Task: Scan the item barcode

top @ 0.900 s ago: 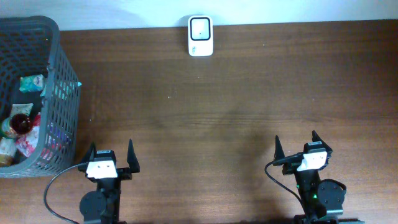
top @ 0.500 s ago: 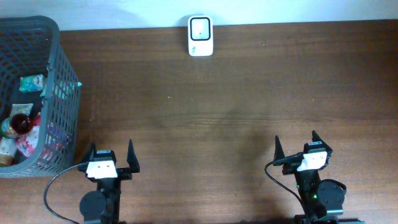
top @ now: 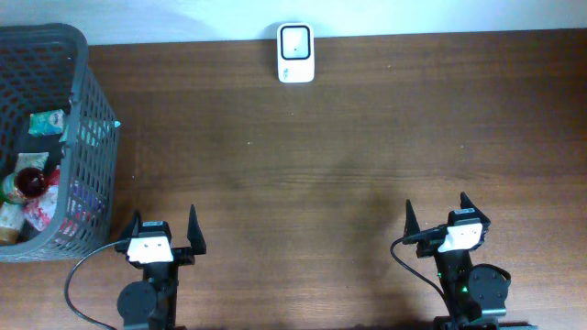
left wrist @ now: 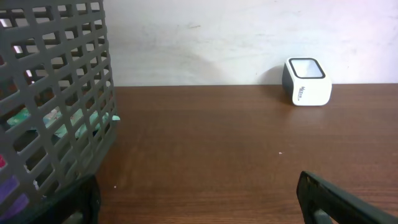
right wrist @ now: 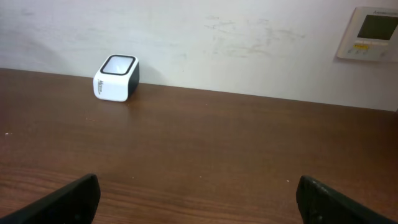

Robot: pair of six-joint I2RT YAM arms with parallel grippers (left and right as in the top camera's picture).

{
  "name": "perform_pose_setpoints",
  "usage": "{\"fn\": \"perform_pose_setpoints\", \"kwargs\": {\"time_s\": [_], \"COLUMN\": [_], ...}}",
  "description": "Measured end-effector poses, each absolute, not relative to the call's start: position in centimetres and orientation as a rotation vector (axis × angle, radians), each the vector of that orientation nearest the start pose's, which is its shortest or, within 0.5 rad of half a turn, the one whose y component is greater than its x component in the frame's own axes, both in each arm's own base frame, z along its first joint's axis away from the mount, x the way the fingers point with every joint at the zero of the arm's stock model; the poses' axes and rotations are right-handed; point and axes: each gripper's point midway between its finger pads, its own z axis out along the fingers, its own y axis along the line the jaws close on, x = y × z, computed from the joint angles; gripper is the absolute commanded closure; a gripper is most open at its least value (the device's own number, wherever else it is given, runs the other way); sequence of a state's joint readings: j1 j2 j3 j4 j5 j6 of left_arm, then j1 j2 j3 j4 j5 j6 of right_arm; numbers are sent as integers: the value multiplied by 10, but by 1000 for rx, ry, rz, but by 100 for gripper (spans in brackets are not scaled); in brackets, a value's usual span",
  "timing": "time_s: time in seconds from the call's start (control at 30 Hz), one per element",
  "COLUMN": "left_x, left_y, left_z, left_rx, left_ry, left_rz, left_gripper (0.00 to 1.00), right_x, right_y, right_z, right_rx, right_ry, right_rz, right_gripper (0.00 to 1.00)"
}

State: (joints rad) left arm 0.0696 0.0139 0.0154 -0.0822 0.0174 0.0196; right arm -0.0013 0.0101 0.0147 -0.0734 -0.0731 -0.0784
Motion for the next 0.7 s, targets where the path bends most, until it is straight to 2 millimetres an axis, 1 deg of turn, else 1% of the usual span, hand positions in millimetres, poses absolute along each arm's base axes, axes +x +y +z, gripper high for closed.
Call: {"fn": "perform_pose_setpoints", "kwargs": {"time_s": [0.37, 0.47, 0.53, 0.57, 0.6, 0.63, 0.67, 0.7], "left_x": [246, 246, 244, 239, 233, 220, 211, 204], "left_y": [14, 6, -22, -36, -44, -58, -65, -69], "left_z": [158, 162, 197, 216, 232, 259, 273, 282], "left_rx": [-27, 9, 150, 224, 274, 358, 404, 429], "left_ry": [1651, 1632, 1481, 1393, 1322, 1189, 1113, 1061], "left_rz": [52, 17, -95, -138, -158, -180, -185, -184], "left_gripper": [1, 1, 1, 1, 1, 1, 1, 1], "right_x": [246, 246, 246, 246, 246, 246, 246, 246], "right_y": [12, 12, 12, 12, 12, 12, 12, 12], "right_z": [160, 160, 160, 160, 160, 160, 160, 160], "right_rx": [-118, -120, -119, -118, -119, -119, -119, -119], "right_ry": [1636, 1635, 1635, 1636, 1636, 1635, 1636, 1636], "right_rz": [-1, -2, -1, -1, -2, -2, -1, -1], "right_gripper": [1, 1, 1, 1, 1, 1, 1, 1]}}
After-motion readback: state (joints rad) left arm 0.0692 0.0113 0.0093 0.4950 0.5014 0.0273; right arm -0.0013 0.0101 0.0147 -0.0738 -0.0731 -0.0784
